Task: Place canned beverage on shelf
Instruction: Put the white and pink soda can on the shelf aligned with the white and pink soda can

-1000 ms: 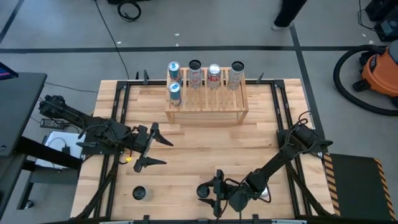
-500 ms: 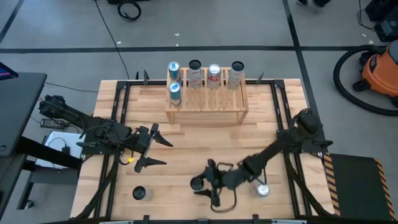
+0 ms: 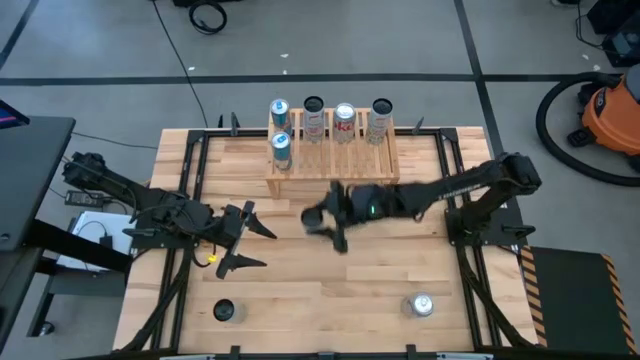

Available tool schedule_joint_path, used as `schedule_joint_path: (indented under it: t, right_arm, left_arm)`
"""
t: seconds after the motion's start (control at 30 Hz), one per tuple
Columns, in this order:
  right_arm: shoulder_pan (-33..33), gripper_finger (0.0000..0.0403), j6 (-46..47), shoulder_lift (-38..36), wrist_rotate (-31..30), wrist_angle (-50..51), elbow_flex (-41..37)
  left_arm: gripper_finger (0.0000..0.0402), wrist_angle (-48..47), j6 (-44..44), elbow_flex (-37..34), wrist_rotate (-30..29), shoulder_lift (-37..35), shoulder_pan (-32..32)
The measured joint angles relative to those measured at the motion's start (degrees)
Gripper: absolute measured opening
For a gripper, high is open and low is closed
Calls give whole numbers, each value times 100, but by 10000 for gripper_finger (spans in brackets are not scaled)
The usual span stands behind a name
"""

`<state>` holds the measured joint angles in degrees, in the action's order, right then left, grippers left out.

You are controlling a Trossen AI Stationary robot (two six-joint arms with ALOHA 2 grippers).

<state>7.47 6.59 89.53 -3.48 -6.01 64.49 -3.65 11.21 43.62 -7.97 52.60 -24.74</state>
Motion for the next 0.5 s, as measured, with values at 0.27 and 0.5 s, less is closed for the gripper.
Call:
schedule_joint_path:
  t: [0.27, 0.5]
  right_arm:
    - [-1208, 271, -229, -351, 1420, 18, 0]
    - [-1822, 272, -357, -521, 2176, -201, 47]
  left_arm:
    - [332, -230, -181, 0, -2, 0, 14]
    - [332, -228, -333, 0, -2, 0, 16]
